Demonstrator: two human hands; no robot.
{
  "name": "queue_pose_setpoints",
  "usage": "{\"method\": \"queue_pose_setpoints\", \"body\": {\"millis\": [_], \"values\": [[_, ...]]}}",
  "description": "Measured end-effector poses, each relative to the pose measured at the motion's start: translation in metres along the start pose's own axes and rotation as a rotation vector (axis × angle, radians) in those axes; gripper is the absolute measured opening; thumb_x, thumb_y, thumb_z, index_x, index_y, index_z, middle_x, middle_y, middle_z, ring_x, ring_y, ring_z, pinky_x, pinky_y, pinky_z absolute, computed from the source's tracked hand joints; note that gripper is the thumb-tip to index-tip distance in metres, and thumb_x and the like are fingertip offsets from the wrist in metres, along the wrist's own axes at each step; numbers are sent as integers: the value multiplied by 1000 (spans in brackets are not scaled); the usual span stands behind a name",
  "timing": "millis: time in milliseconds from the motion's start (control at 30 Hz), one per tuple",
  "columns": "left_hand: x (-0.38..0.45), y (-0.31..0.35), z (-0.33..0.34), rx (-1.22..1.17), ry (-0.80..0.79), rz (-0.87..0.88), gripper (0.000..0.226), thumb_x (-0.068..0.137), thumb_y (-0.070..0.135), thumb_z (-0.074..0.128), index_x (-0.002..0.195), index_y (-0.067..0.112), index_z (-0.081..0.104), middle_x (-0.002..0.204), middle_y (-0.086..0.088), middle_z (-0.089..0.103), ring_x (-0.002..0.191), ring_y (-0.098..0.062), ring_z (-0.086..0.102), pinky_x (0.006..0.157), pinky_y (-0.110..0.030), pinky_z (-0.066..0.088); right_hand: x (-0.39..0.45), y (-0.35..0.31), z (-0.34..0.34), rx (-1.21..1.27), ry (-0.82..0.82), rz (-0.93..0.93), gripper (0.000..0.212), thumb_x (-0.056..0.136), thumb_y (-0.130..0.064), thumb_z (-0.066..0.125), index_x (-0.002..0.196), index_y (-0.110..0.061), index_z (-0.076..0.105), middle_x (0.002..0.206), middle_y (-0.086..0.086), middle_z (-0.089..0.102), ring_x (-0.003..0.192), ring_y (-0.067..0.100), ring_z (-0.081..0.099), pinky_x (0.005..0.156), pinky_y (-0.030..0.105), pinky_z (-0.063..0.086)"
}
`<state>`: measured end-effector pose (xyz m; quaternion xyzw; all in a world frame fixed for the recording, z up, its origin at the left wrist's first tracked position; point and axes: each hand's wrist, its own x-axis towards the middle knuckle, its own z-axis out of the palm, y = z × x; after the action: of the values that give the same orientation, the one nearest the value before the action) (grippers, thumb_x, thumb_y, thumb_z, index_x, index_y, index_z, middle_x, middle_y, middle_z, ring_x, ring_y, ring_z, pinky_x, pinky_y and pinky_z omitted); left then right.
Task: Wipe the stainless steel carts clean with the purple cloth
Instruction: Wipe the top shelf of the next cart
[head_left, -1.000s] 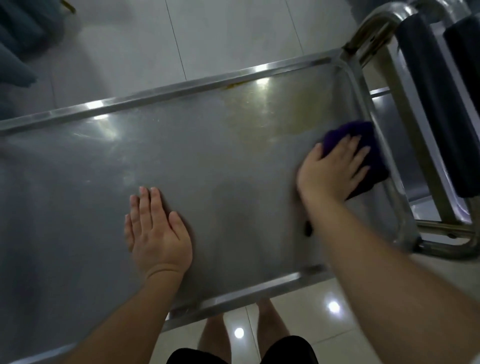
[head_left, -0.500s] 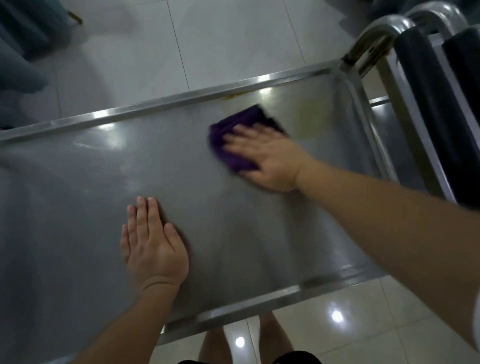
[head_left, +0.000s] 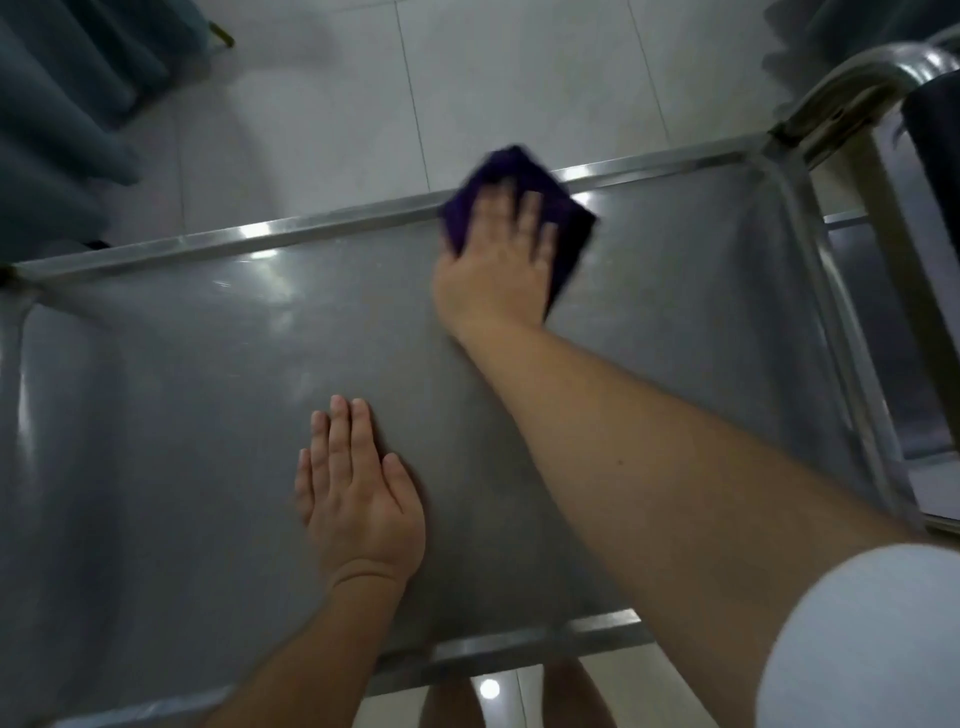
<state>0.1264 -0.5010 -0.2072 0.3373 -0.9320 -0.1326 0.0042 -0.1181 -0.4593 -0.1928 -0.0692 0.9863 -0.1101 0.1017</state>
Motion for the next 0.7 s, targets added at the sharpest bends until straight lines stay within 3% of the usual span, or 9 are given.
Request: {"method": "queue_pose_setpoints", "body": {"millis": [133,233,367,533,600,700], "values": [[-1,0,0,7,-6,1,67,102,32,35,167,15,31,175,-2,23,163,-21,15,132,-42,6,-1,-9,-1,-127,-195,-707,70,102,-55,24,166,-29,13,173,-9,6,159,17,-4,127,43,-7],[-1,0,0,6,-7,5,67,102,33,35,167,16,31,175,-2,24,163,-21,15,132,-42,7,20,27,-17,-175,-262,-920,74,98,-65,18,164,-34,15,171,-14,10,159,10,-1,126,36,-9],[0,1,0,4,17,10,67,101,33,34,166,15,34,174,-3,27,162,-23,19,132,-44,10,55,109,-46,-192,-170,-701,78,94,-65,24,164,-32,19,172,-11,13,159,14,4,128,38,-2],[0,-3,1,6,6,7,67,102,35,33,167,16,31,175,-2,25,163,-22,17,132,-45,10,89,215,-91,-100,-89,-150,79,97,-60,30,166,-26,13,174,-3,6,159,23,2,128,44,1],[0,-3,2,1,5,9,67,102,35,34,167,16,31,175,-1,24,163,-22,16,132,-44,9,91,226,-94,-83,-58,-19,77,99,-60,26,166,-25,9,174,-3,3,159,22,-1,129,45,0],[0,-4,2,3,4,8,68,102,35,34,167,16,31,175,-1,23,163,-22,15,132,-43,7,81,185,-75,-30,55,225,75,102,-56,24,166,-21,7,174,-1,2,159,25,-1,128,48,1]]}}
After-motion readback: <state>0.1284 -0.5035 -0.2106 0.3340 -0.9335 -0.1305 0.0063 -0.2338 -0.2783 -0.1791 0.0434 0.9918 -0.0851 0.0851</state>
